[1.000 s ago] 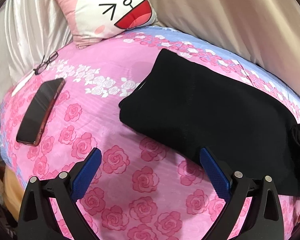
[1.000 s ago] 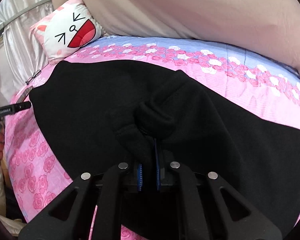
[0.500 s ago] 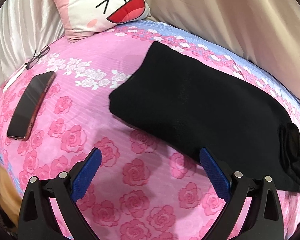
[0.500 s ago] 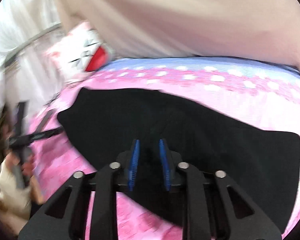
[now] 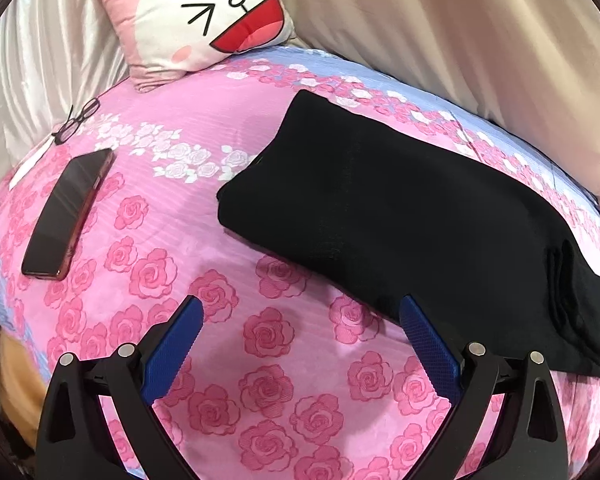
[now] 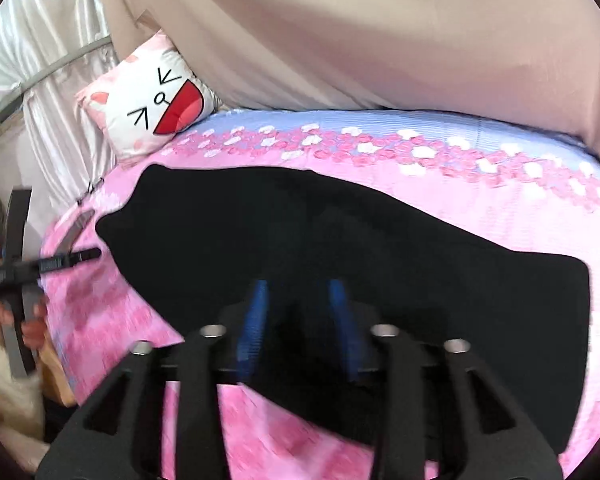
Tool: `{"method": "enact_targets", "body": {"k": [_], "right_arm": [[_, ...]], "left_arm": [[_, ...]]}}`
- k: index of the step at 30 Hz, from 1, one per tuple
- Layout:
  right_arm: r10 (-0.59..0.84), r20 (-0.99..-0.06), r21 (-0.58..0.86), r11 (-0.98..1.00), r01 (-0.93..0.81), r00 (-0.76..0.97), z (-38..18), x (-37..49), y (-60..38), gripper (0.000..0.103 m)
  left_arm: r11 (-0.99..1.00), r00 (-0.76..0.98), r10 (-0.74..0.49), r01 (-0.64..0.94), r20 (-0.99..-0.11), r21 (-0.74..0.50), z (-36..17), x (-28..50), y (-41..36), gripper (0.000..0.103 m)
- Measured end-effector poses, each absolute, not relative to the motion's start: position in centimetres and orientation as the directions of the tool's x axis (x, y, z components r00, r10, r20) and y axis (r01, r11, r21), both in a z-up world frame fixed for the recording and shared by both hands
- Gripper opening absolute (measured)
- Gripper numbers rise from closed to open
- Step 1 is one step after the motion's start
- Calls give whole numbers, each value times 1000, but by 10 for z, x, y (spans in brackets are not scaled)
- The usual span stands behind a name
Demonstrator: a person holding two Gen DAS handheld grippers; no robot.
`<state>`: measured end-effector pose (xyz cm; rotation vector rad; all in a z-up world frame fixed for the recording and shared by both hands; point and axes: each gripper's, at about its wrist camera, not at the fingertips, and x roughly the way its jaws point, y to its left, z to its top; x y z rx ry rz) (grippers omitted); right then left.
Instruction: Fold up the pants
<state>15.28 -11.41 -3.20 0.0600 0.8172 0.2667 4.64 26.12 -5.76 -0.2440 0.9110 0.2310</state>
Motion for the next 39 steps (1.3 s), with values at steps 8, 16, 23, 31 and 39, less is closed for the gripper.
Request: {"method": "enact_targets", "body": {"k": [8, 16, 23, 31, 39], "right_arm": [[372, -759, 199, 914, -354, 534, -76, 172, -76, 30], [375, -668, 278, 927, -252, 643, -42, 140, -112, 39], [359, -671, 272, 933, -235, 648, -52, 135, -109, 40], [187, -759, -65, 931, -358, 624, -73, 157, -50, 53], [268, -750, 75, 943, -324, 605, -66, 172, -56, 35]], "left_arm": [[971, 612, 38, -208, -790, -115, -48, 64, 217, 97], [801, 580, -27, -475, -815, -364, -78, 56, 316, 95], [691, 633, -68, -528, -771, -494, -80, 76, 344, 97], [754, 626, -15, -505, -780, -419, -80, 126, 322, 97], [748, 672, -138, -411, -728, -521, -75, 143, 320, 17]]}}
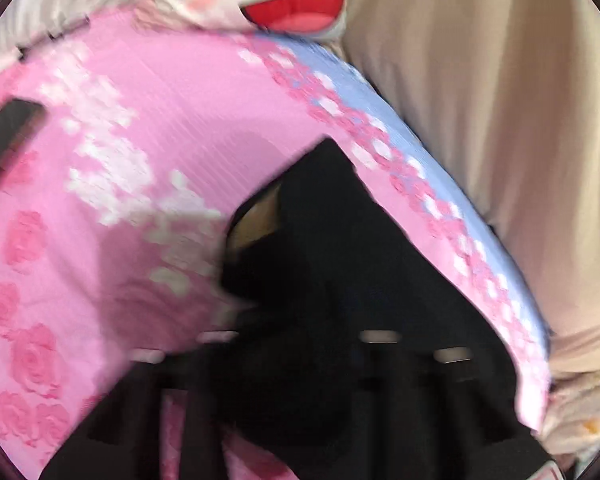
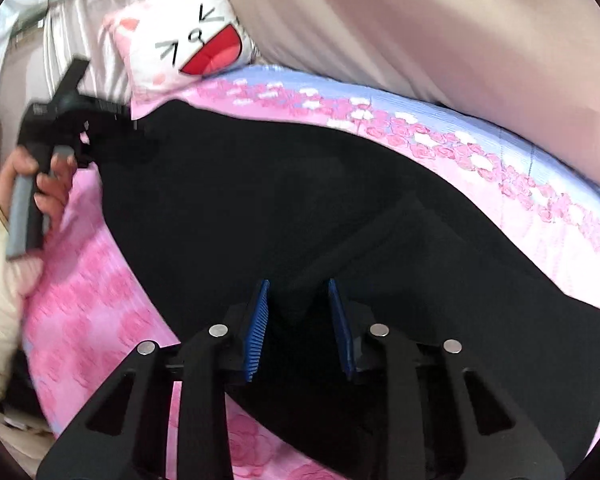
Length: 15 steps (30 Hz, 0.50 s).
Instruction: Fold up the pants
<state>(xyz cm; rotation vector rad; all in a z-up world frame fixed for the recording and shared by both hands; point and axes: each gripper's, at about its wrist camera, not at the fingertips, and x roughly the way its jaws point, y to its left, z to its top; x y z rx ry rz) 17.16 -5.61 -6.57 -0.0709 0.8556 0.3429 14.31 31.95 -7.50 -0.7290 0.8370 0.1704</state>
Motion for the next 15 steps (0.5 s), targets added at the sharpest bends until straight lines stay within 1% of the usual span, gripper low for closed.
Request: {"method": "enact_targets", "body": {"k": [1, 2, 3, 5, 7, 9, 12, 15], "right_arm": [[286, -739, 111, 944, -310, 610, -62, 170, -60, 52], [296, -722, 129, 946, -298, 625, -57, 166, -62, 74], [296, -703, 138, 949, -284, 647, -52, 162, -65, 79], [314, -681, 167, 946, -277, 662, -41, 156, -70, 80], [342, -651, 229, 940, -254, 678, -31, 151, -83, 80], [341, -628, 274, 938, -212, 699, -22, 147, -99, 80], [266, -609, 310, 947, -85, 747, -13, 137, -137, 81], [201, -608, 360, 932, 41, 768, -12, 124, -178, 81]], "left_arm": [[745, 675, -139, -410, -725, -525, -72, 144, 320, 16], [750, 675, -140, -405, -725, -522, -70, 143, 319, 15], [751, 681, -144, -397, -718, -527, -66, 143, 318, 15], [763, 705, -142, -369, -694, -531, -52, 141, 311, 14], [785, 733, -144, -324, -665, -527, -34, 138, 299, 14], [821, 762, -157, -253, -628, -512, -7, 137, 278, 14], [888, 798, -169, -132, -578, -441, 38, 133, 233, 14], [935, 823, -219, 23, -524, -353, 83, 127, 174, 14]]}}
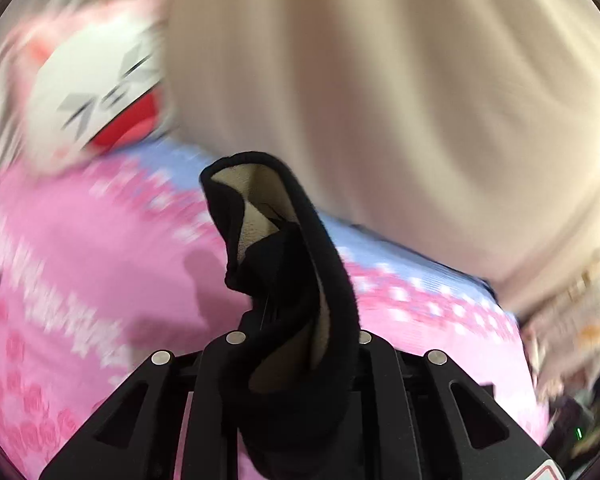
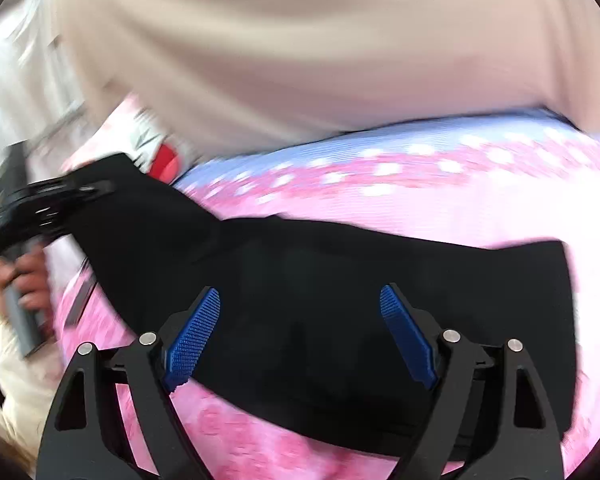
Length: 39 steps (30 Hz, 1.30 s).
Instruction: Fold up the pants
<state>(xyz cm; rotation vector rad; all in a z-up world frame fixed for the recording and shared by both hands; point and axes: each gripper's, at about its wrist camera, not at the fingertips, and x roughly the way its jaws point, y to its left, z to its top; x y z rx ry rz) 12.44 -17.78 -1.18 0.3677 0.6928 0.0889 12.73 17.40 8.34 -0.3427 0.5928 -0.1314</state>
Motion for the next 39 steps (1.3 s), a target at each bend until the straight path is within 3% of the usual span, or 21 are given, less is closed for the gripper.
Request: {"method": "enact_targets", "body": {"k": [6, 12, 22, 30, 32, 34, 39], "right_arm": [[99, -586, 403, 897, 183, 804, -7, 83, -243, 81], [44, -568, 433, 865, 253, 822, -9, 43, -287, 81], [32, -551, 500, 813, 299, 834, -30, 6, -337, 81], [31, -555, 528, 786, 323, 831, -46, -17, -365, 81], [33, -556, 534, 780, 325, 831, -49, -19, -368, 81], [40, -554, 543, 774, 325, 832, -53, -20, -371, 81], [43, -564, 544, 771, 332, 825, -59, -19, -376, 81]], "left_arm": [[944, 825, -315, 223, -469, -243, 131, 121, 78, 14], [928, 794, -373, 327, -480, -180, 138, 113, -2, 14], [889, 649, -384, 451, -656, -75, 58, 95, -140, 14], [889, 571, -306, 457, -762, -15, -17, 92, -191, 14], [888, 576, -261, 458, -775, 42, -34, 86, -204, 15], [886, 609, -201, 447, -767, 123, -45, 80, -216, 24], [802, 794, -12, 370, -607, 468, -58, 35, -250, 28]]}}
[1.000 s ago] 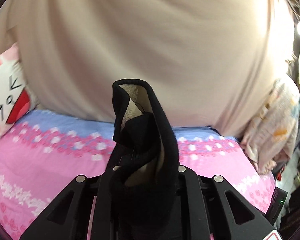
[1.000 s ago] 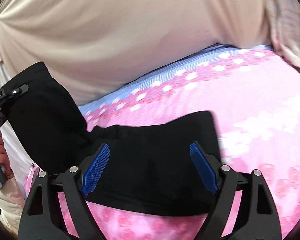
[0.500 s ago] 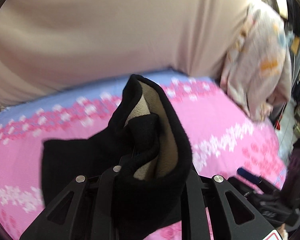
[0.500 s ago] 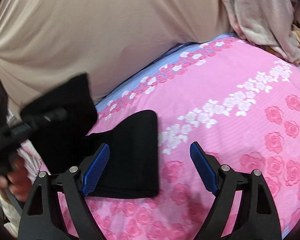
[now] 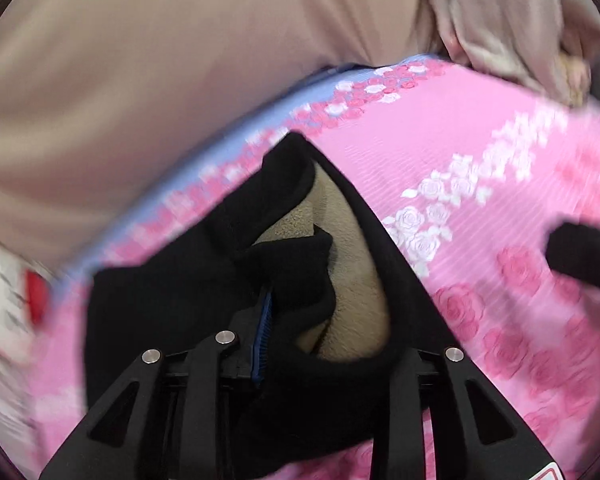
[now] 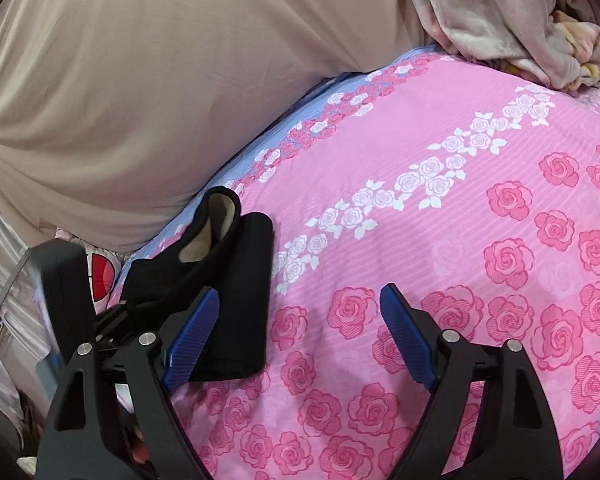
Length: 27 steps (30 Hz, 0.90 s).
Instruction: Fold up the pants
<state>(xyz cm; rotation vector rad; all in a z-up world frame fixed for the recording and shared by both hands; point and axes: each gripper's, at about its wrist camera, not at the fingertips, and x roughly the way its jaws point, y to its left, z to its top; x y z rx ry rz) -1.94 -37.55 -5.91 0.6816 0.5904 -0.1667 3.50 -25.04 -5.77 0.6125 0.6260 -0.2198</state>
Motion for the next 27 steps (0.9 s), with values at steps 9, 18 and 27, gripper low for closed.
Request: {"method": "enact_targets", "body": {"k": [9, 18, 27], "right_arm": [[116, -513, 550, 805, 222, 851, -13, 12, -385, 81], [345, -608, 595, 795, 122, 715, -40, 112, -361, 80], [305, -593, 385, 920, -71, 745, 12, 154, -322, 4]], "left_arm": [[892, 781, -189, 390, -595, 228, -15, 9, -182, 60], [899, 767, -133, 360, -627, 249, -52, 34, -197, 63], [911, 910, -114, 256, -399, 324, -20, 16, -213, 75]]}}
